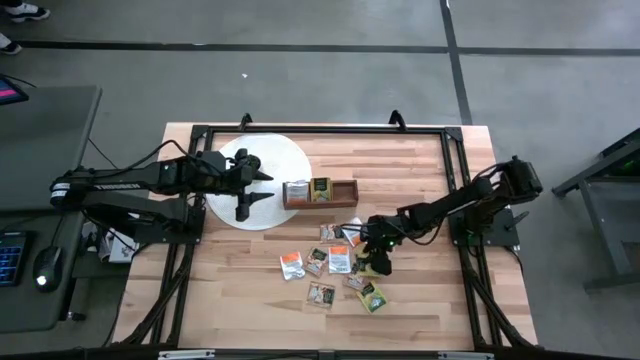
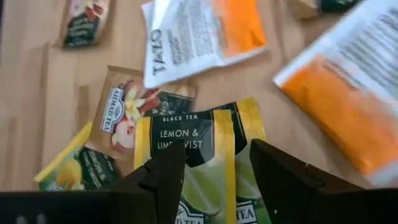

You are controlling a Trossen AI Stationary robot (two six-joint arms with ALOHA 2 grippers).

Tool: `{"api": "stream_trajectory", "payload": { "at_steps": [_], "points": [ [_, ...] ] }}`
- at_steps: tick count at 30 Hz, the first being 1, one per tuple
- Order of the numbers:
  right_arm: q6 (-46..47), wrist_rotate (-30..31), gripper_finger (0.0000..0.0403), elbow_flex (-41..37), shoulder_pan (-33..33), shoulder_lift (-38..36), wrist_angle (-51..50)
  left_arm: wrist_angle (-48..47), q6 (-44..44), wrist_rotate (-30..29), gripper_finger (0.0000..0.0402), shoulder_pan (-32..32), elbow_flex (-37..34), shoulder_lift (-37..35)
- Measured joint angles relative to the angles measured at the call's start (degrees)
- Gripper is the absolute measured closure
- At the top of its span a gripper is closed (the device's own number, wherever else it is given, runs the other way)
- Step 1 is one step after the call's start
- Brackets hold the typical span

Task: Pick & Place Tea
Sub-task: Put the yellow tea bag into the middle section of the wooden organizer

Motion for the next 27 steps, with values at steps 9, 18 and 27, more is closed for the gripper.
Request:
{"api": "stream_trajectory", "payload": {
  "at_steps": [9, 18, 27],
  "points": [
    [-0.1, 3.9, 0.0238, 0.1, 2.1, 3.1, 0.7, -0.9, -0.1, 0.0, 0.0199, 0.0, 0.0, 0.0],
    [0.1, 6.1, 0.0337, 0.1, 2.2, 4.9, 1.8, -1.4, -0.1, 0.0, 0.0199, 0.0, 0.0, 0.0],
    [1.7, 4.9, 0.0399, -0.2, 0.7, 4.0, 2.6, -1.5, -0.2, 0.0, 0.0199, 0.0, 0.0, 0.0]
  ]
}}
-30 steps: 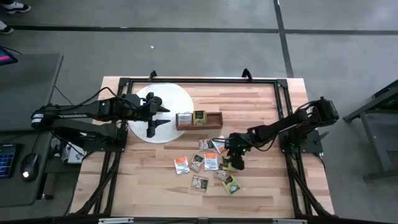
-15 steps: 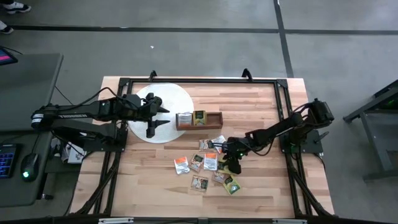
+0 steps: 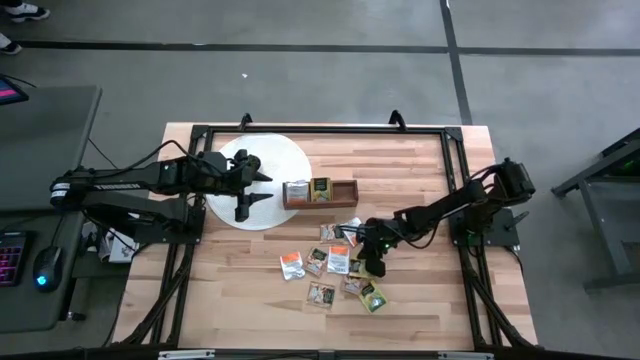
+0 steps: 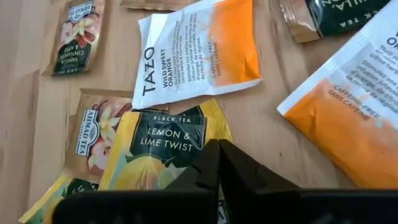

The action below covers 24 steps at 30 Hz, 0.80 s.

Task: Pick & Place Tea
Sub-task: Put the yellow tea bag into the middle section of the wooden organizer

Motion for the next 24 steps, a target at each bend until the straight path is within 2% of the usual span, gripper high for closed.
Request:
{"api": "stream_trajectory", "payload": {
  "at_steps": [9, 24],
  "points": [
    [-0.3, 3.7, 0.0402, -0.3, 0.0, -6.9, -3.4, 0.0, 0.0, 0.0, 0.0199, 0.0, 0.0, 0.0],
    [-2.1, 13.7, 0.0403, 0.9, -1.7, -21.3, -5.8, 0.0, 0.0, 0.0, 0.0199, 0.0, 0.0, 0.0]
  ]
}}
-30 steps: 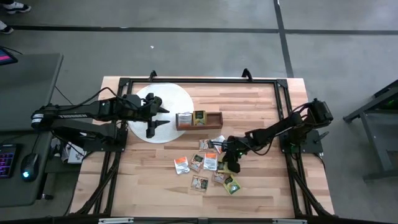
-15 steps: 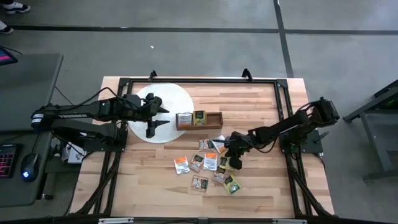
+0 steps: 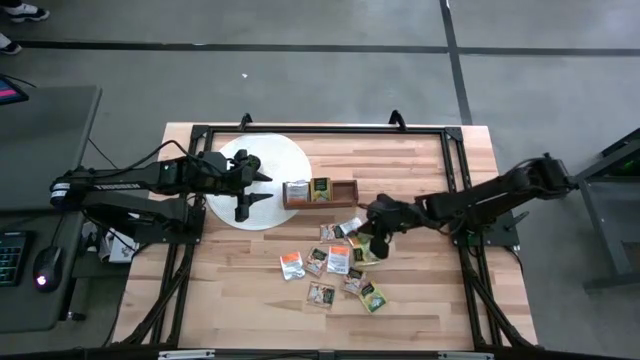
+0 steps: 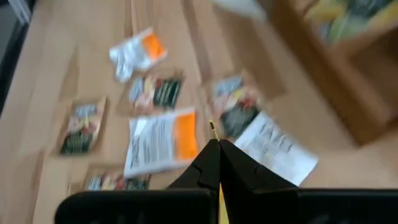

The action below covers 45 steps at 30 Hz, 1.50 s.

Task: Pick & Place Tea
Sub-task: Put the yellow tea bag into the middle section of the wooden organizer

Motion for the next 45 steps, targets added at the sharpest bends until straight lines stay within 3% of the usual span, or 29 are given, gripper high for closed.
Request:
{"api": "stream_trajectory", "payload": {
  "at_steps": [9, 18, 29, 45],
  "points": [
    [-9.1, -0.1, 0.0403, 7.8, -6.5, 0.7, 0.3, 0.0, 0.0, 0.0, 0.0199, 0.0, 0.0, 0.0],
    [-15.8, -3.4, 0.0403, 15.5, -15.4, 7.7, 3.2, 0.0, 0.0, -0.1, 0.0199, 0.0, 0.0, 0.0],
    [-13.5, -6.5, 0.0403, 17.0, -20.7, 18.0, 17.6, 0.0, 0.0, -0.2, 0.0199, 0.0, 0.0, 0.0],
    [-10.0, -5.2, 0.0403, 17.0, -21.6, 27.0, 21.3, 0.0, -0.2, -0.1, 0.0199, 0.0, 0.0, 0.0]
  ]
}}
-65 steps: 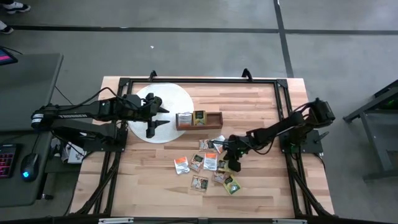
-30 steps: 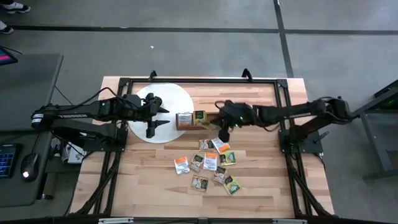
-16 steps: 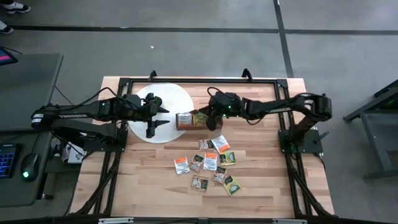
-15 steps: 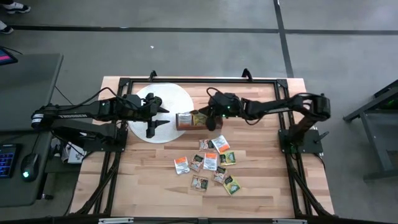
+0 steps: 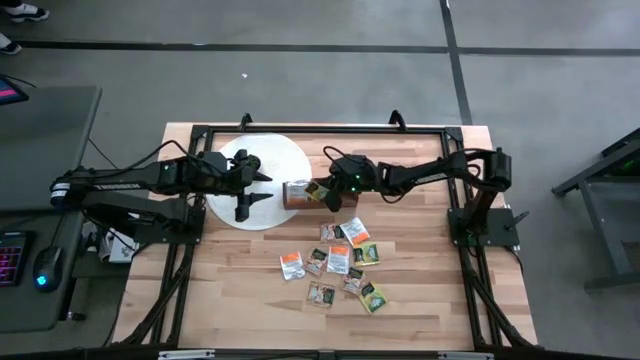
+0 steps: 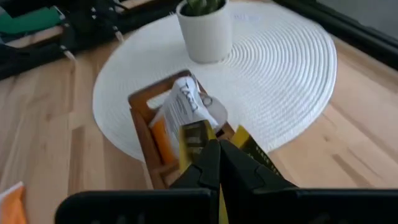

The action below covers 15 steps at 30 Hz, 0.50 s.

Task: Pick & Place Tea
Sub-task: Put the yellow tea bag into the middle section of the wooden organizer

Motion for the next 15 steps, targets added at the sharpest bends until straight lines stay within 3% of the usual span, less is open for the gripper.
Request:
{"api": "stream_trajectory", "payload": {
  "at_steps": [15],
  "points": [
    [2.2, 0.1, 0.0401, 0.0, -0.7, 0.0, -1.0, 0.0, 0.0, 0.0, 0.0199, 0.0, 0.0, 0.0]
  ]
}}
